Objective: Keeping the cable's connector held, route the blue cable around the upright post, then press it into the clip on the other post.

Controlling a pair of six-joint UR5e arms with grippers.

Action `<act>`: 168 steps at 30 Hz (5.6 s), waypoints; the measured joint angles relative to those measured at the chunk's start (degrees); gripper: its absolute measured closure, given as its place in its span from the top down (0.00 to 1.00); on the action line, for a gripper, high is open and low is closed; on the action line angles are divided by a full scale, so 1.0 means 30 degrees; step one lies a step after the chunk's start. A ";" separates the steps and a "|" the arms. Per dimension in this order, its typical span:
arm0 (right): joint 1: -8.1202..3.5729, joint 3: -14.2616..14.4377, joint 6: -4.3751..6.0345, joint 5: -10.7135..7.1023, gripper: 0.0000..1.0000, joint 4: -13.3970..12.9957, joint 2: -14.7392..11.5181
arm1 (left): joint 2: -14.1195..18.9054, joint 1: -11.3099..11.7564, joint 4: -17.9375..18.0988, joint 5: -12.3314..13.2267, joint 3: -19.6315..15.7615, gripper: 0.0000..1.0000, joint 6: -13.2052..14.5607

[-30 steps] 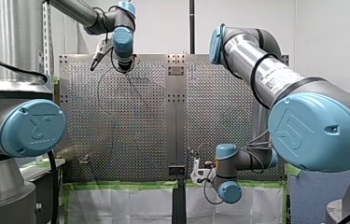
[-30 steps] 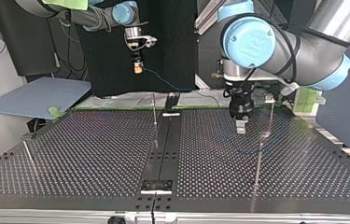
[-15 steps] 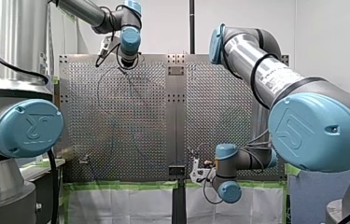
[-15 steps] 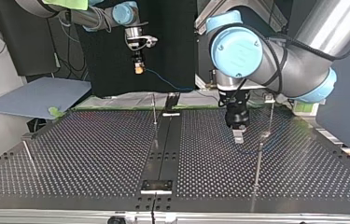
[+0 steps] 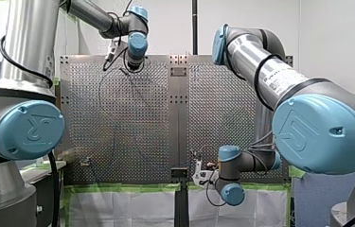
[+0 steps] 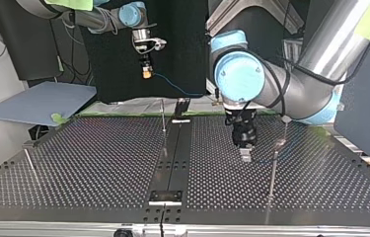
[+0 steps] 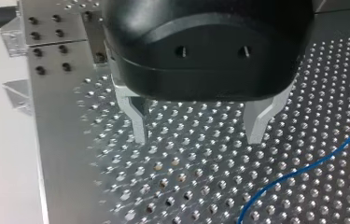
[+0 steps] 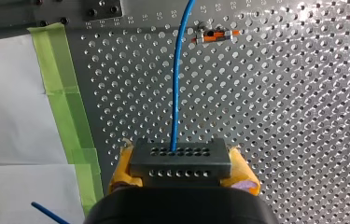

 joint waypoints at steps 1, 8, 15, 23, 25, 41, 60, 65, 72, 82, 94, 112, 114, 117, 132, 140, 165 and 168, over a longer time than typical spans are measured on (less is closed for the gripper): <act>0.0000 0.0000 0.0000 0.0000 0.00 -0.0005 0.0000 | -0.0124 0.0009 0.0003 0.0002 0.0032 1.00 0.0000; 0.0006 -0.0037 0.0001 -0.0015 0.00 -0.0012 0.0001 | -0.0506 0.0252 0.0058 0.0040 0.0203 1.00 0.0026; 0.0011 -0.0051 0.0000 -0.0017 0.00 0.0020 0.0001 | -0.1267 0.0353 0.0095 -0.0090 0.0678 1.00 0.0488; 0.0011 -0.0058 -0.0018 -0.0021 0.00 0.0012 0.0000 | -0.2185 0.0593 0.0295 -0.0297 0.0874 1.00 0.0778; 0.0022 -0.0057 -0.0016 -0.0021 0.00 0.0010 0.0001 | -0.2299 0.0646 0.0325 -0.0342 0.0900 1.00 0.0840; 0.0066 -0.0142 -0.0078 -0.0225 0.00 0.0058 0.0000 | -0.3247 0.0860 0.0791 -0.1539 0.1739 1.00 0.2001; 0.0071 -0.0149 -0.0110 -0.0227 0.00 0.0137 -0.0002 | -0.4033 0.1008 0.1908 -0.2169 0.1744 1.00 0.3134; 0.0083 -0.0150 -0.0116 -0.0227 0.00 0.0139 -0.0001 | -0.4624 0.1029 0.2232 -0.2589 0.1742 1.00 0.3666; 0.0096 -0.0149 -0.0114 -0.0227 0.00 0.0127 0.0001 | -0.5358 0.0974 0.2702 -0.2731 0.1744 1.00 0.3994; 0.0096 -0.0149 -0.0118 -0.0228 0.00 0.0143 0.0000 | -0.5438 0.1041 0.2671 -0.2132 0.1745 1.00 0.4083; 0.0099 -0.0147 -0.0118 -0.0227 0.00 0.0146 0.0001 | -0.5854 0.1405 0.2441 -0.2713 0.1745 1.00 0.4168; 0.0099 -0.0147 -0.0119 -0.0228 0.00 0.0153 -0.0003 | -0.7994 0.1208 0.1800 -0.3012 0.1744 1.00 0.4418; 0.0099 -0.0147 -0.0118 -0.0227 0.00 0.0152 -0.0002 | -0.8209 0.1169 0.1712 -0.3067 0.1745 1.00 0.4439; 0.0099 -0.0145 -0.0119 -0.0227 0.00 0.0154 -0.0004 | -0.8336 0.1140 0.1613 -0.3159 0.1745 1.00 0.4466; 0.0099 -0.0147 -0.0144 -0.0222 0.00 0.0238 0.0001 | -0.8696 0.0831 0.1303 -0.3440 0.1745 1.00 0.4424; 0.0098 -0.0148 -0.0174 -0.0204 0.00 0.0296 0.0000 | -0.9883 0.0435 0.0785 -0.3913 0.1745 1.00 0.4338; 0.0099 -0.0146 -0.0176 -0.0227 0.00 0.0299 0.0001 | -1.0783 0.0207 -0.0361 -0.4037 0.1741 1.00 0.2530; 0.0097 -0.0147 -0.0176 -0.0227 0.00 0.0299 0.0001 | -1.0782 0.0201 -0.0516 -0.3967 0.1742 1.00 0.2285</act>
